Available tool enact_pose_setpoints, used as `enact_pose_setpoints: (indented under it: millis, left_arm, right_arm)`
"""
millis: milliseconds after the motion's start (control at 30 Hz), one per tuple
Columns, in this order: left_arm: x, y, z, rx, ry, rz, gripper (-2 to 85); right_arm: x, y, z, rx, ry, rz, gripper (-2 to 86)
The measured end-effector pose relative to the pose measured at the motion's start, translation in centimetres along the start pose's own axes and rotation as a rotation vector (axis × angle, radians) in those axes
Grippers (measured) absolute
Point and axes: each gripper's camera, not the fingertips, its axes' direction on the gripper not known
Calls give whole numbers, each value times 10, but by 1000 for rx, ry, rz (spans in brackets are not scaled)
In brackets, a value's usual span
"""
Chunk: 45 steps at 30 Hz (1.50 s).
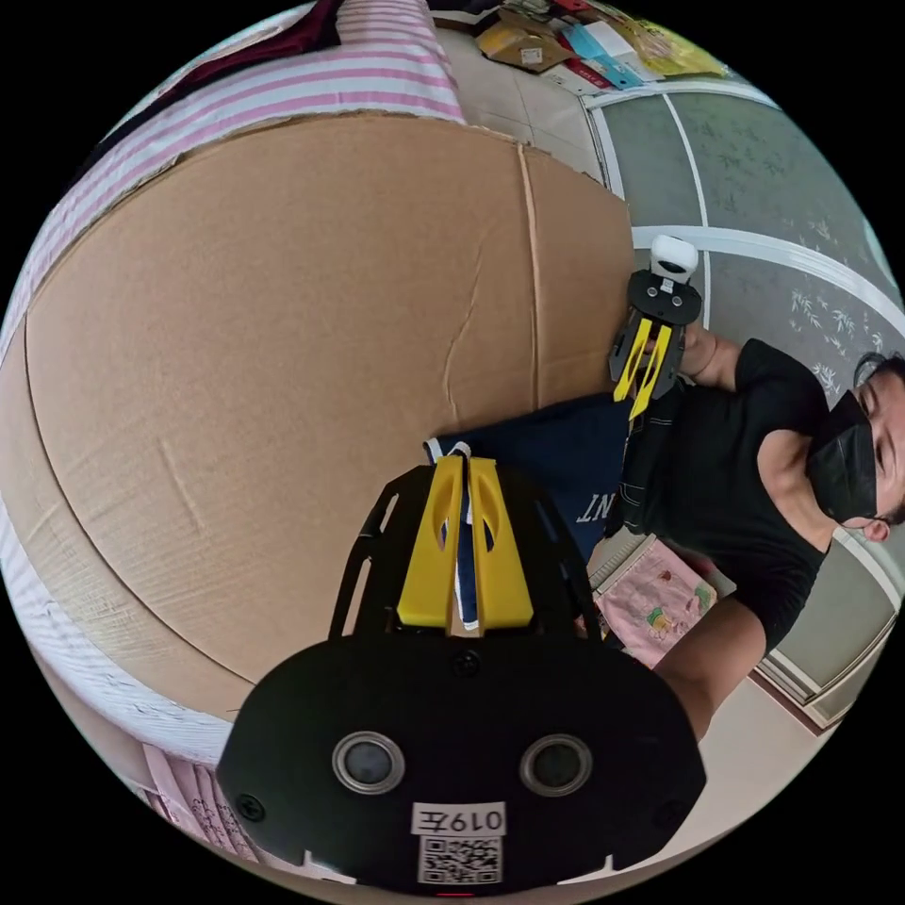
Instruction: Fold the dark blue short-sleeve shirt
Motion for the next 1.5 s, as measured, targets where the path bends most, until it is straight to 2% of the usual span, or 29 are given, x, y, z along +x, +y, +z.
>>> enact_pose_setpoints:
  millis: [167, 233, 400, 600, 767, 1033, 1167, 1500]
  left_arm:
    - [-37, 8, -6, 53, 165, -106, 11]
    - [-41, 11, -10, 65, 171, -117, 10]
    - [-31, 13, -27, 81, 77, -87, 10]
    - [-45, 13, -32, 92, 125, -169, 8]
    - [-39, 4, -39, 56, 87, -197, 7]
    - [-17, -13, -48, -16, -37, -203, 7]
    - [-16, -12, -51, -6, -24, -225, 8]
    - [8, -18, -57, -44, -108, -192, 8]
  right_arm:
    - [-5, 2, 4, 9, 17, -27, 28]
    - [-6, 3, 5, 15, 14, -35, 28]
    - [-7, 2, 5, 28, 1, -38, 34]
    - [-8, -2, 10, 8, 39, 0, 39]
    - [9, -2, 14, 16, -10, 84, 37]
    - [13, -3, 21, 20, -6, 96, 31]
    - [12, -4, 25, 17, 17, 100, 28]
    - [8, -33, 22, -31, 15, 129, 64]
